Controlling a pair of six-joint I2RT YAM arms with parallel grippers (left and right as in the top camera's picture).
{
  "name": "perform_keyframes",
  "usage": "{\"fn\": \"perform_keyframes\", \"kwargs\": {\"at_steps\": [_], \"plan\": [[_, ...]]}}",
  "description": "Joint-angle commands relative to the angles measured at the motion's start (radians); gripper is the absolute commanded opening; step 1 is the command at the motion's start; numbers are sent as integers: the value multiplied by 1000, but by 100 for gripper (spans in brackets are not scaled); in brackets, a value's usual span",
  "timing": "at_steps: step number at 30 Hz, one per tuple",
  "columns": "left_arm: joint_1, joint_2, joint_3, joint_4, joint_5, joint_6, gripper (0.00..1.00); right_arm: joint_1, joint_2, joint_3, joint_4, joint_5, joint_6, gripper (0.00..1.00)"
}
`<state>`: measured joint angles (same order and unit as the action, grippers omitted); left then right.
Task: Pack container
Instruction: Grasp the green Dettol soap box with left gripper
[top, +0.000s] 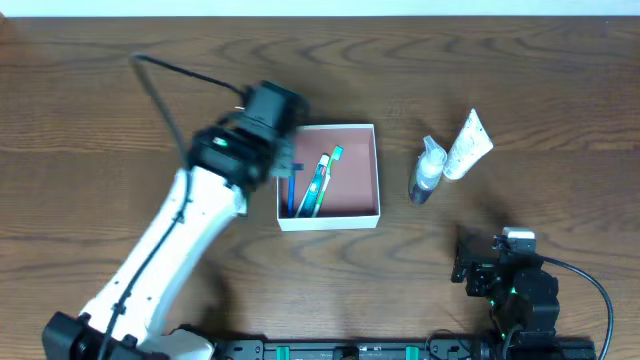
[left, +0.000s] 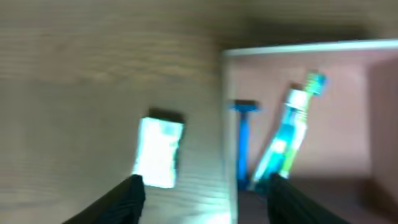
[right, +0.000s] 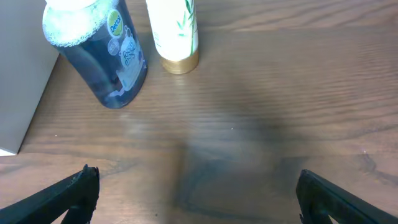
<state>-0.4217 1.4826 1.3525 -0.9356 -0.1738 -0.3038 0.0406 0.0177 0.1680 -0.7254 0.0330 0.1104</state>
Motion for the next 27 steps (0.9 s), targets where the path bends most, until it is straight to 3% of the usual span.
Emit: {"fn": "perform_keyframes", "kwargs": {"at_steps": [1, 7, 13, 27], "plan": [[111, 35, 1, -11, 117, 128, 68, 0, -3, -2, -4, 0, 0, 99], [238, 160, -3, -60, 194, 226, 73, 0, -3, -2, -4, 0, 0, 99], [264, 314, -3, -70, 242, 344, 73, 0, -3, -2, -4, 0, 0, 99], [301, 541, -3, -45, 241, 333, 73, 0, -3, -2, -4, 0, 0, 99]]}}
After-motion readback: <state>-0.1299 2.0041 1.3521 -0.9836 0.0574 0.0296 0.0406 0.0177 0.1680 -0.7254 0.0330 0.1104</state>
